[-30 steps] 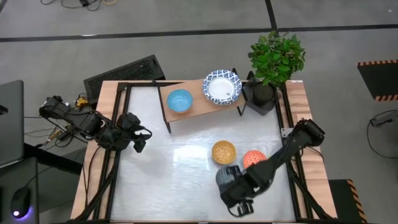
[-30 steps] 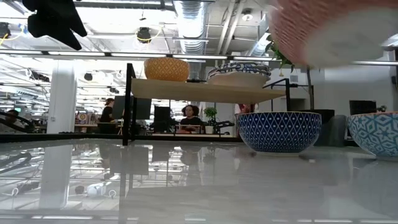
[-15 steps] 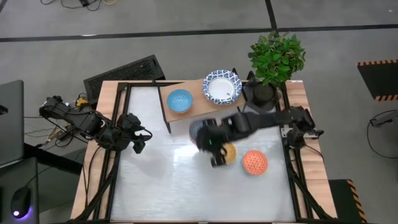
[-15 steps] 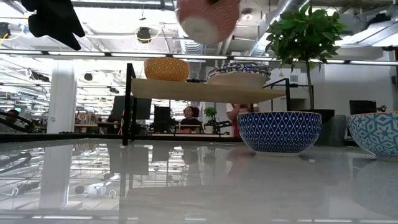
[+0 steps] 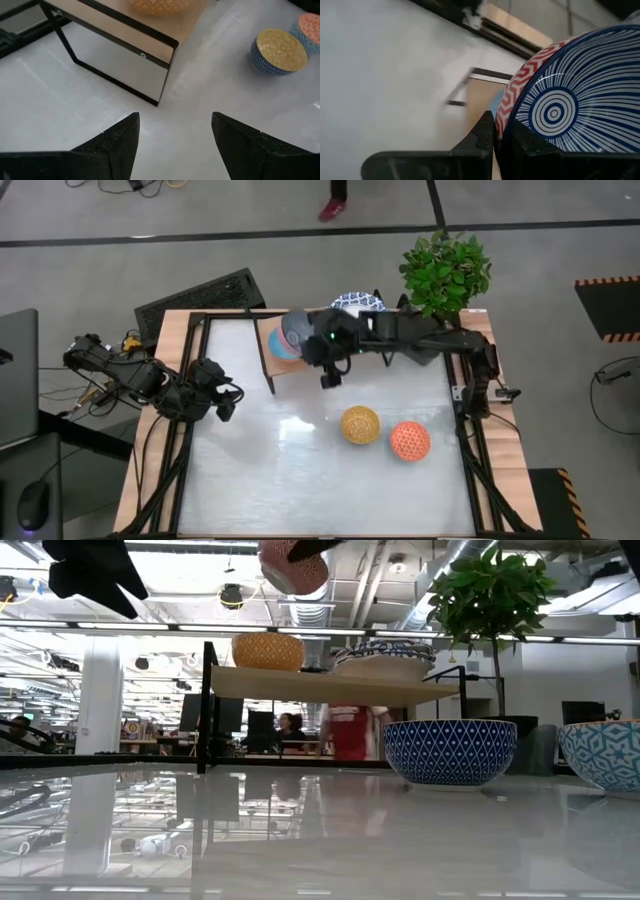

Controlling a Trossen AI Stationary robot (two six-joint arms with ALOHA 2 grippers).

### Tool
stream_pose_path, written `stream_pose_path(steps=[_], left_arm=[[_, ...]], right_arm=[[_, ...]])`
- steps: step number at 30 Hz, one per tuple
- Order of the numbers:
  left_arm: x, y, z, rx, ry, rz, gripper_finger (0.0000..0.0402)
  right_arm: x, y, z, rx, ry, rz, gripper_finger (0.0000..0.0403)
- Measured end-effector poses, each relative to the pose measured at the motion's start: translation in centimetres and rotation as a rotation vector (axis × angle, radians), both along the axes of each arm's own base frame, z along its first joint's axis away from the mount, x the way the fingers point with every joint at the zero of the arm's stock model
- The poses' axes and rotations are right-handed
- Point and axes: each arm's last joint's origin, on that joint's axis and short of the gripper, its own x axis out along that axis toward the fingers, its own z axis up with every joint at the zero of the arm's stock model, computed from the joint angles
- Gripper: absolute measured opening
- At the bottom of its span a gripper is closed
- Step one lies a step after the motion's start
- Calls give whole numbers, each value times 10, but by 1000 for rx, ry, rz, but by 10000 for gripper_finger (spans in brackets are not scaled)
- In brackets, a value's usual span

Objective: Place and stack bowls onto a shelf
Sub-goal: Stack the blue bowl on top of the light blue bowl on the shelf

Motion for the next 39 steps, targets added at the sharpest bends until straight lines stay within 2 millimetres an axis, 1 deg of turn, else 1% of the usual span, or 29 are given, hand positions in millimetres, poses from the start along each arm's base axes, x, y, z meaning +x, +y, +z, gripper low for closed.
stream_pose_path(steps=[1,3,5,7,8,9,11,14,15,18,20,23,32,39], left_arm=[[0,0,0,-4,-5,7,232],[0,0,0,-1,-13,25,232],[-1,1,0,8,-18,47,232],[-2,3,-1,16,-16,75,232],[-2,3,-1,11,-20,90,232],[-3,4,-1,4,-23,106,232],[-4,6,-2,-8,-15,134,232],[-6,7,-3,-21,-11,168,232],[-6,8,-4,-21,-10,178,232],[-7,9,-4,-24,-16,206,232],[-7,10,-4,-23,-13,216,232],[-7,11,-4,-23,-14,225,232],[-6,15,-4,-18,-7,251,232],[-6,16,-4,-11,-2,248,232]], right_arm=[[5,-6,-3,-32,-10,11,39],[8,-14,-6,-85,-8,35,39],[14,-22,-17,-111,34,62,39],[20,-29,-20,-131,12,91,39],[21,-33,-24,-130,30,99,39],[23,-35,-32,-131,66,104,39],[28,-38,-37,-159,71,130,39],[32,-43,-52,-159,133,160,39],[34,-43,-51,-161,117,170,39],[31,-46,-56,-135,161,185,39],[33,-46,-54,-142,131,202,39],[33,-45,-55,-132,134,234,39],[30,-55,-55,-124,134,218,39],[24,-56,-57,-120,192,240,39]])
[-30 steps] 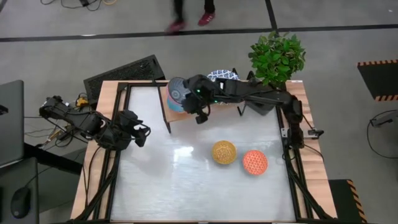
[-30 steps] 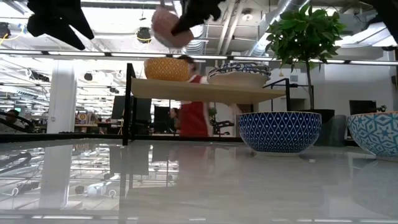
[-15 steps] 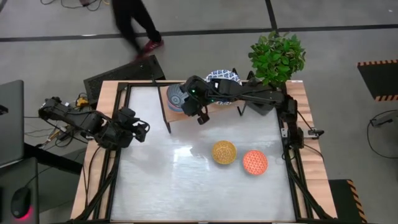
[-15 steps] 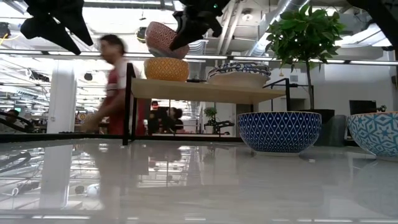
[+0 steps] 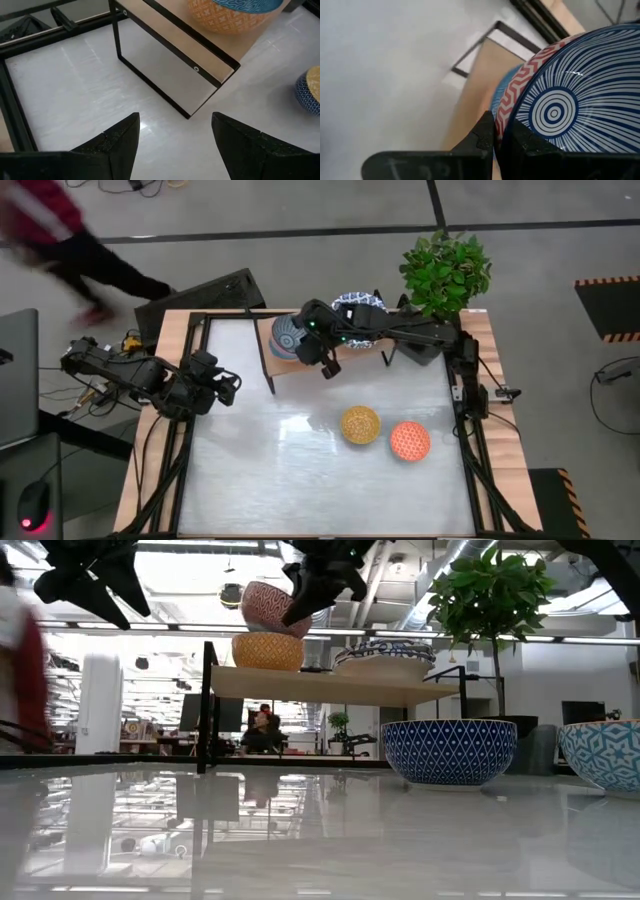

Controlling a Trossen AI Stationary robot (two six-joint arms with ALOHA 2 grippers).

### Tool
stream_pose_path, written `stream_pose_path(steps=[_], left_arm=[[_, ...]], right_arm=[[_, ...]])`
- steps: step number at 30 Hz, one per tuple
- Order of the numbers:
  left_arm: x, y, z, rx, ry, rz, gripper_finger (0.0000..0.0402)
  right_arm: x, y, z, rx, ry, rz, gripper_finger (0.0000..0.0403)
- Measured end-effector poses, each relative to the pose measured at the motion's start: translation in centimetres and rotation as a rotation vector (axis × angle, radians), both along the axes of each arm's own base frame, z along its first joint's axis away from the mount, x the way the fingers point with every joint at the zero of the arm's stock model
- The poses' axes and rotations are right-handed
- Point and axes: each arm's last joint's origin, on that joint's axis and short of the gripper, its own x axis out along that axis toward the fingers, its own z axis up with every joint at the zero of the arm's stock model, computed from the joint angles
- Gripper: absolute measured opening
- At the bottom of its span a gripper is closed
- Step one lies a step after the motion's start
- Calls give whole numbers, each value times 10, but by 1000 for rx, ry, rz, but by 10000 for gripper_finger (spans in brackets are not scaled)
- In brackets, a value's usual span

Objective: Place and stack bowls onto a shelf
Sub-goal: Stack the blue bowl on top of the light blue bowl on the shelf

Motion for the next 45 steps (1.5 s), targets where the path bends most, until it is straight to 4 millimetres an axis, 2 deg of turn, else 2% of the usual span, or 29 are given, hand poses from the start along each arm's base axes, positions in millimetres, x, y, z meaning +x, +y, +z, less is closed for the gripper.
stream_pose_path(steps=[13,22,30,45], left_arm=[[0,0,0,-2,-2,5,232],[0,0,0,4,-6,11,232],[0,1,0,18,-12,20,232],[-1,1,0,24,-4,17,232]], right_arm=[[11,-5,-23,-24,61,25,39],[10,-6,-24,-73,82,20,39],[10,-10,-23,-113,83,-57,112],[7,-7,24,-125,-51,-64,151]])
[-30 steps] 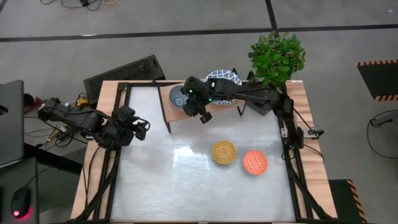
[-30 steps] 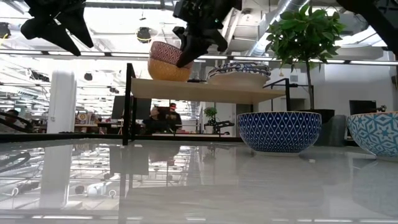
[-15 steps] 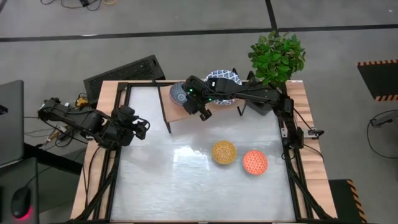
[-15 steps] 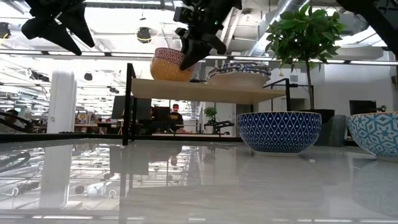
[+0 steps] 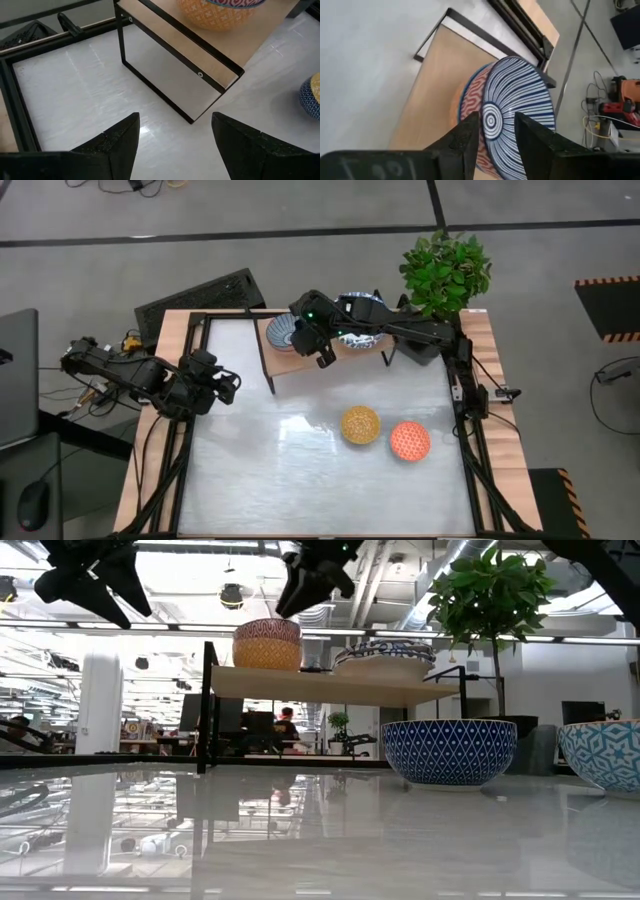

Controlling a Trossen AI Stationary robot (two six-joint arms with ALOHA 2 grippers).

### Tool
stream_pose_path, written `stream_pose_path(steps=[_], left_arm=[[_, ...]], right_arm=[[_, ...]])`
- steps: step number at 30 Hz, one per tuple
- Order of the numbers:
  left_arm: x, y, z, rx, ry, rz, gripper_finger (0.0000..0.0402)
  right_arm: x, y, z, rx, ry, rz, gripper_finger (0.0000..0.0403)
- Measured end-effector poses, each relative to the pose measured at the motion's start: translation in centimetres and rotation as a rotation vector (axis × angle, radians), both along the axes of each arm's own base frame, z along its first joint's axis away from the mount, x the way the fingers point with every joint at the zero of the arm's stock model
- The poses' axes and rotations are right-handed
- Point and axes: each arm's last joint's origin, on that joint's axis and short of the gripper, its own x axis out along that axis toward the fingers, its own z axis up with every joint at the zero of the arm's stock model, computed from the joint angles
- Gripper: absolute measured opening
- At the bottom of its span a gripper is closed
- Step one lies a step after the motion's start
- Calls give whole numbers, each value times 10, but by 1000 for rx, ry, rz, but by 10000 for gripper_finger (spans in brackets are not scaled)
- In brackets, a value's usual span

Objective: Place and stack bowls onto a shelf
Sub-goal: Stack the blue bowl on top of the light blue bowl on the shelf

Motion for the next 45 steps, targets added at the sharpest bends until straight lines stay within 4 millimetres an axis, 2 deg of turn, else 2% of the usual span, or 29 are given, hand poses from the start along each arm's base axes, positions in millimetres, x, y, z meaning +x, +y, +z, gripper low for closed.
stream_pose_path(steps=[4,7,10,14,15,19,21,23,25,26,31,35,38,45], left_arm=[[-1,0,0,3,9,0,232],[-2,1,-1,8,21,0,232],[-2,1,-1,8,22,0,232],[-2,1,-1,10,27,-1,232],[-2,1,-1,13,30,-5,232],[-2,1,-1,21,38,-14,232],[-2,1,-1,27,42,-19,232],[-2,1,-1,36,43,-20,232],[-2,1,-1,47,42,-17,232],[-2,1,-1,53,43,-16,232],[-3,2,0,76,43,-6,232],[-3,3,0,91,45,2,232],[-3,3,0,96,39,8,232],[-3,3,0,93,30,19,232]], right_arm=[[-1,5,15,26,-57,-22,150],[-2,6,27,138,-126,-120,135],[-3,6,28,252,-154,-216,97],[-4,5,21,326,-133,-301,22],[-2,5,17,336,-142,-316,17],[1,8,12,305,-205,-436,17],[0,12,23,286,-312,-477,17],[-13,17,35,301,-353,-495,17],[-18,25,43,325,-457,-487,17],[-23,30,43,334,-476,-503,17],[-43,49,7,388,-528,-564,17],[-55,61,-8,381,-674,-574,17],[-54,64,-21,376,-694,-585,17],[-32,58,-45,362,-715,-614,17]])
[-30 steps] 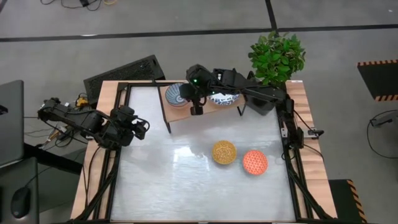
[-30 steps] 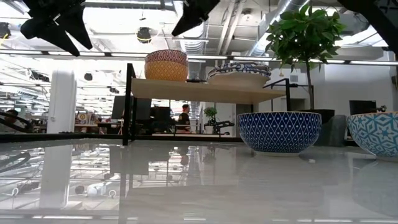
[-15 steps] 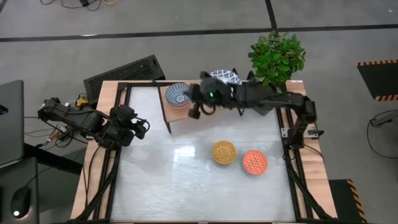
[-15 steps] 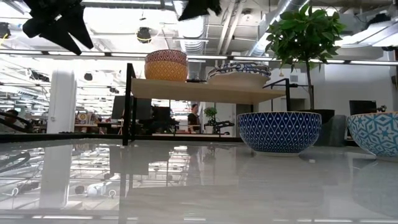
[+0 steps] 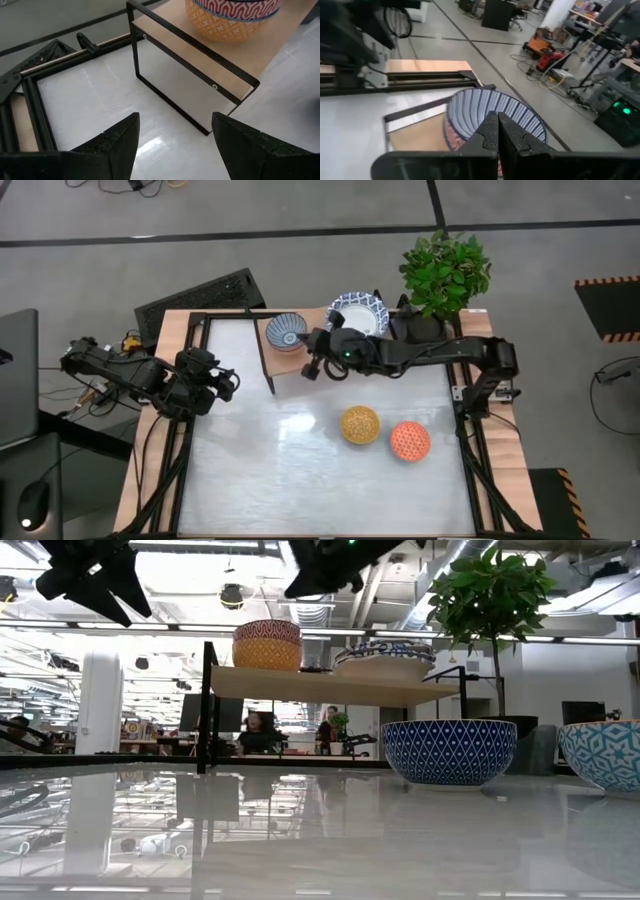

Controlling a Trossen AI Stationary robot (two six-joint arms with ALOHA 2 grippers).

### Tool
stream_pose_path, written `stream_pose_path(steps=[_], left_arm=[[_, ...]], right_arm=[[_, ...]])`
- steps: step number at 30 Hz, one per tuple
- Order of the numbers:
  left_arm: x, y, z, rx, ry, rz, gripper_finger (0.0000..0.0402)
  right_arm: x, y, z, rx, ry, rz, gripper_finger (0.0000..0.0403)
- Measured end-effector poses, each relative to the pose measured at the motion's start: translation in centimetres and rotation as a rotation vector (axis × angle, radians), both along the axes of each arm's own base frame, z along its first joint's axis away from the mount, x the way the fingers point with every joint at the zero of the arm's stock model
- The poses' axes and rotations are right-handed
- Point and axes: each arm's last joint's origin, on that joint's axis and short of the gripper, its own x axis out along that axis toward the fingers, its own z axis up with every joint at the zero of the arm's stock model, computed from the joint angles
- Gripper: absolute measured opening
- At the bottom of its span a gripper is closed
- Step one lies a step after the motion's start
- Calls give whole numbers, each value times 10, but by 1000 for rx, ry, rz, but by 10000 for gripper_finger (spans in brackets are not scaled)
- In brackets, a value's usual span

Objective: Place and stack bowls onto a shelf
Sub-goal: Stack the blue bowl on top of the light blue bowl on the shelf

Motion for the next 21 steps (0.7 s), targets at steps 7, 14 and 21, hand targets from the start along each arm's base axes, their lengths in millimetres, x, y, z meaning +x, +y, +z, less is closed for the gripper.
stream_pose_path(steps=[7,14,21], left_arm=[[0,0,0,0,2,1,232],[0,0,0,2,4,1,232],[0,0,0,0,3,3,232]], right_arm=[[4,-4,-8,-3,23,-30,17],[5,-10,-20,9,90,-38,17],[6,-10,-21,15,96,-21,17]])
